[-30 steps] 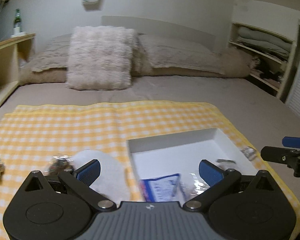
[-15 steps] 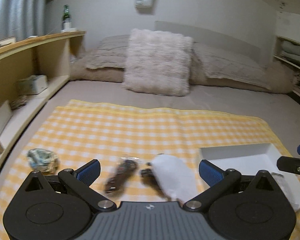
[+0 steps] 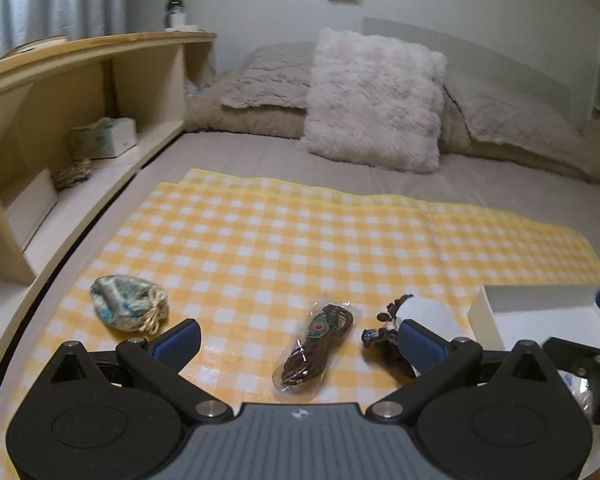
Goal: Organize soft objects
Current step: 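Grasp the white face mask with the right tool while the left tool grasps the clear brown-cord bag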
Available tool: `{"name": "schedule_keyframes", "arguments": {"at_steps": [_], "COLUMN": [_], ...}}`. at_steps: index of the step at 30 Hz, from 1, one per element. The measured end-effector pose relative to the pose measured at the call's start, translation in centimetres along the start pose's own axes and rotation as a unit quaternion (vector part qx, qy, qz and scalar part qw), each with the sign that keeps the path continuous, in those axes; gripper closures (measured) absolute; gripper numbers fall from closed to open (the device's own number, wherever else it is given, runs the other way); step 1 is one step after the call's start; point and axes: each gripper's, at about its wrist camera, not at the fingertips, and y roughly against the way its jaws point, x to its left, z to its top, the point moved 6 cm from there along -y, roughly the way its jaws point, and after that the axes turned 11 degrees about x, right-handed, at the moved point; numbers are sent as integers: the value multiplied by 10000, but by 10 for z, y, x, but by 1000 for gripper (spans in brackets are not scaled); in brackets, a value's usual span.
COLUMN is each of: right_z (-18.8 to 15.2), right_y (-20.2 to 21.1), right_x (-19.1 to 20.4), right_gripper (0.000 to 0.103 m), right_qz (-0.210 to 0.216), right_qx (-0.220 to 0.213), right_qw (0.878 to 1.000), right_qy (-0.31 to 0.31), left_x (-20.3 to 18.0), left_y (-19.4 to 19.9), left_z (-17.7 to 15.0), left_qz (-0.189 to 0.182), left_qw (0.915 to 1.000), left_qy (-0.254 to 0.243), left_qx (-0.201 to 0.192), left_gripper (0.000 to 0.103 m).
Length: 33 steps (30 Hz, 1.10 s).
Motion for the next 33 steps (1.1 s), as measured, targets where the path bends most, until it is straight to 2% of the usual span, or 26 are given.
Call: {"name": "schedule_keyframes", "arguments": {"at_steps": [8,11,13,14,15,23,26,28,32,33], "right_z": [-3,-8,-10,-11,-12,-16,-15,-13,-10,-9], "right_y": [-48,-65,-77,-82,-87,-121,-130,-133,-126,-125], "right_x": [30,40,46,49,51,59,55,49,38,35], "right_gripper": [0,0,3,6,8,9,22,45,67,74], "right_qz": [118,119,150,195,254,564,604,567,731,775], "right_qx": [402,608,725,779,844,1192,1321,1424,1420,1418], "right_qw": [9955,9904,9871,9860,9851,9825,9832,9836,9844,9845], "right_qy": [850,1238,1420,1461,1480,1312,1106,952,739,680], "left_x": [-15,-15,-14,-14,-14,-21,-24,-24,-25,-25], "left_y": [-43,-59,-69,-75,-80,-112,-124,-132,-139,-139], "left_z": [-1,-2,-2,-2,-2,-10,-12,-14,-14,-13], "left_qz": [109,141,136,138,165,257,267,330,303,282], "left_qw": [9944,9922,9914,9907,9899,9819,9782,9751,9739,9739], "left_qy": [-1029,-1186,-1214,-1245,-1276,-1624,-1764,-1864,-1863,-1859], "left_qx": [234,361,469,532,600,939,1062,1156,1262,1273], "left_gripper": [0,1,8,14,15,15,16,20,23,27]}}
